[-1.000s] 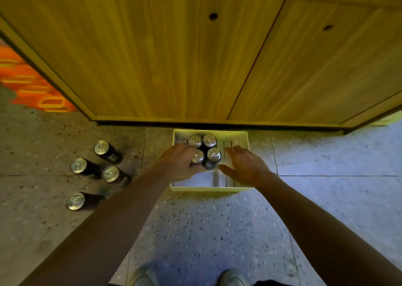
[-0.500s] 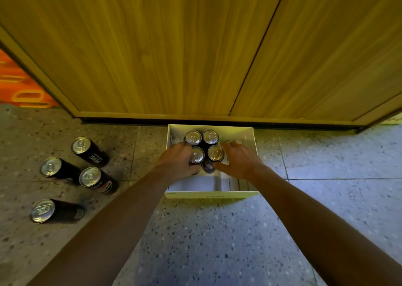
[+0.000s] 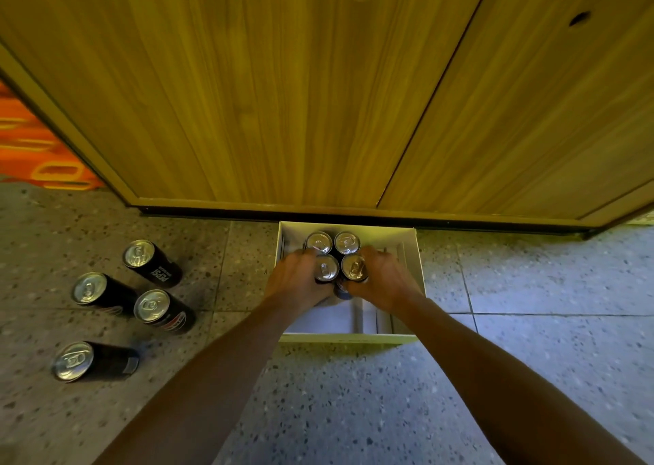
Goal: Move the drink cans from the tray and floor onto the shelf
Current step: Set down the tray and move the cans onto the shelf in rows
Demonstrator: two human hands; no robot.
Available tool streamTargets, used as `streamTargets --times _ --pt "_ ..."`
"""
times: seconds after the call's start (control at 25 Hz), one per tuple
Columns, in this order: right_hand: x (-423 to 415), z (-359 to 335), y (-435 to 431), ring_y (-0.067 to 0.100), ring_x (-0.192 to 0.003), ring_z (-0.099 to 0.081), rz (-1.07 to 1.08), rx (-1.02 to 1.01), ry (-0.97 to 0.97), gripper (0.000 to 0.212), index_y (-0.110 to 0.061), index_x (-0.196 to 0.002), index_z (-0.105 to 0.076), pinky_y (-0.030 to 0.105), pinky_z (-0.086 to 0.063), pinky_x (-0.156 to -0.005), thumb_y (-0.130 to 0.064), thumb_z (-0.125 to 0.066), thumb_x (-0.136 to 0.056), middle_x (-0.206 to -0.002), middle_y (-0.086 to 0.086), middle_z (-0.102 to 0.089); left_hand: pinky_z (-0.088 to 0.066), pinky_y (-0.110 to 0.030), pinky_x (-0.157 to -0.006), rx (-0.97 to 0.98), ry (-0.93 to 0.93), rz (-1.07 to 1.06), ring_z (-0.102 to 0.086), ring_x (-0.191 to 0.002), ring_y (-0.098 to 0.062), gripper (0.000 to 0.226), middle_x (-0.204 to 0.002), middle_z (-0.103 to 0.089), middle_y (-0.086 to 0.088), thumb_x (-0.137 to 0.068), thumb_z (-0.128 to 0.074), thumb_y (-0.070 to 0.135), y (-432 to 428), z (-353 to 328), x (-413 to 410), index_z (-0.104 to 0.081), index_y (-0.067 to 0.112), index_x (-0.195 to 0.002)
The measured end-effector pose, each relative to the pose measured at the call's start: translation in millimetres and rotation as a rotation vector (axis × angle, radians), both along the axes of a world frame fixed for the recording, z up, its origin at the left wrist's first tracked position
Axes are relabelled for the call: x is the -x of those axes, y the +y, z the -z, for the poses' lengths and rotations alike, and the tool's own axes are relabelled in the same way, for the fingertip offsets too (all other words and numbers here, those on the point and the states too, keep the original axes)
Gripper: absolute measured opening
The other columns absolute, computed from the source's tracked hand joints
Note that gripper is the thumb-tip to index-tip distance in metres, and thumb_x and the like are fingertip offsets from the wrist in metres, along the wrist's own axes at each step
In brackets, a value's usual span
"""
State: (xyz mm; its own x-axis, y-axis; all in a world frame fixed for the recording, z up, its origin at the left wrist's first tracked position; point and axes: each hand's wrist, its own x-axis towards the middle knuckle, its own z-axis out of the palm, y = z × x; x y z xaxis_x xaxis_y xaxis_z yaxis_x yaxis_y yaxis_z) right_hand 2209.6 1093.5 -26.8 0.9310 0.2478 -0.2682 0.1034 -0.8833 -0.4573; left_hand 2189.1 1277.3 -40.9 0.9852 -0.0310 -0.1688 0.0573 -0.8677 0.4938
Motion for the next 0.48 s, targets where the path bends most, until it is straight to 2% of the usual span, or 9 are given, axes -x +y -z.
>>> streamTargets --times 0.12,0.2,0.32,0.48 --pt "8 -51 0 0.021 -0.083 -0.069 0.045 -0.068 -0.021 0.062 -0.017 -0.109 -0.059 0.036 -0.058 -0.067 -0.052 -0.083 -0.064 -0.096 0.001 -0.073 -0.051 -0.029 -0.064 0.04 -0.013 -0.007 -0.071 -0.084 -0.025 0.036 -0.091 -0.075 -0.001 -0.062 -0.077 0.039 9 -60 -1 -0.067 0.022 -0.091" --pt "15 -114 3 0.019 -0.083 -0.069 0.021 -0.101 -0.022 0.065 -0.019 -0.11 -0.059 0.036 -0.058 -0.068 -0.057 -0.082 -0.063 -0.097 -0.002 -0.073 -0.046 -0.027 -0.059 0.067 -0.002 0.008 -0.069 -0.078 -0.024 0.032 -0.084 -0.073 0.001 -0.06 -0.078 0.039 18 -130 1 -0.067 0.022 -0.086" --pt "18 -235 8 0.017 -0.086 -0.069 -0.034 -0.139 -0.015 0.062 -0.022 -0.114 -0.061 0.036 -0.058 -0.068 -0.053 -0.083 -0.064 -0.101 -0.003 -0.073 -0.051 -0.03 -0.062 0.118 -0.029 0.077 -0.068 -0.076 -0.023 0.037 -0.082 -0.073 0.0 -0.06 -0.076 0.043 35 -259 1 -0.069 0.02 -0.087" --pt "5 -448 24 0.015 -0.088 -0.07 -0.11 -0.157 -0.009 0.06 -0.024 -0.113 -0.061 0.04 -0.06 -0.071 -0.055 -0.079 -0.064 -0.1 -0.003 -0.074 -0.049 -0.029 -0.066 0.112 -0.038 0.144 -0.066 -0.08 -0.02 0.039 -0.087 -0.072 0.001 -0.064 -0.084 0.038 61 -471 -6 -0.069 0.018 -0.094"
